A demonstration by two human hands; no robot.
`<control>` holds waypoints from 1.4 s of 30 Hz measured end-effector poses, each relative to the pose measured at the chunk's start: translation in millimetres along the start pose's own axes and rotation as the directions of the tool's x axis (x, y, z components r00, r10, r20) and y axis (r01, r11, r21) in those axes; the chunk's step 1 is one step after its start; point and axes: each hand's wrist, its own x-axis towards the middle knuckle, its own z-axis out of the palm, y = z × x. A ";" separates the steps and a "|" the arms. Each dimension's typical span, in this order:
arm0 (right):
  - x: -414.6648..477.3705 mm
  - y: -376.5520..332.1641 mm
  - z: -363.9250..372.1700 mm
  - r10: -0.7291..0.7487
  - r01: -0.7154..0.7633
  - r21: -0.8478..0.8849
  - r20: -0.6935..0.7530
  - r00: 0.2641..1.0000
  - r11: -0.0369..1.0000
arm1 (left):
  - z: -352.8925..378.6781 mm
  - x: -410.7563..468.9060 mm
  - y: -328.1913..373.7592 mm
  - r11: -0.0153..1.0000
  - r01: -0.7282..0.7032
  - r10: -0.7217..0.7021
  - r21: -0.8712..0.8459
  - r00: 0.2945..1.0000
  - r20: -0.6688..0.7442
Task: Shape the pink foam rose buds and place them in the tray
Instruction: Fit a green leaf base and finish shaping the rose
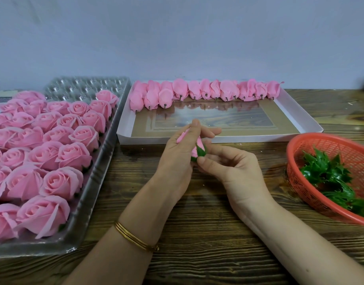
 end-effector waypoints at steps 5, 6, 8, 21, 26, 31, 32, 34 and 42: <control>-1.1 0.0 2.1 -0.095 0.092 -0.106 -0.020 0.995 0.990 | 1.9 -0.9 -1.2 1.000 -0.024 0.024 0.018 1.000 -0.009; -1.4 0.0 2.5 -0.110 0.107 -0.114 -0.020 0.994 0.988 | 2.3 -1.1 -1.3 1.000 -0.024 0.024 0.015 1.000 -0.008; -1.8 0.1 3.0 -0.138 0.134 -0.139 -0.017 0.990 0.981 | 3.4 -1.8 -1.0 1.000 -0.024 0.024 0.016 1.000 -0.005; 2.1 -1.9 -4.0 0.037 -0.038 0.018 0.067 0.997 0.999 | 1.4 -3.1 2.7 1.000 -0.012 0.012 0.024 1.000 0.026; 6.2 -3.7 -6.4 0.163 -0.176 0.124 0.107 0.981 0.977 | 1.6 -3.1 2.9 0.999 -0.015 0.014 0.033 0.999 0.031; 6.2 -3.9 -6.6 0.130 -0.146 0.122 0.128 0.983 0.982 | 1.6 -3.8 4.9 1.000 -0.008 0.007 0.021 0.999 0.047; 6.4 -4.1 -7.1 0.126 -0.141 0.108 0.130 0.983 0.984 | 1.6 -3.8 4.9 1.000 -0.007 0.006 0.016 0.999 0.052; 6.5 -3.9 -7.6 0.117 -0.129 0.086 0.127 0.985 0.988 | 1.0 -3.7 4.4 1.000 -0.005 0.005 0.014 0.998 0.064; 4.8 -2.2 -5.7 0.069 -0.069 0.004 0.084 0.994 0.998 | -1.3 -1.3 1.2 0.999 -0.006 0.003 0.036 0.996 0.086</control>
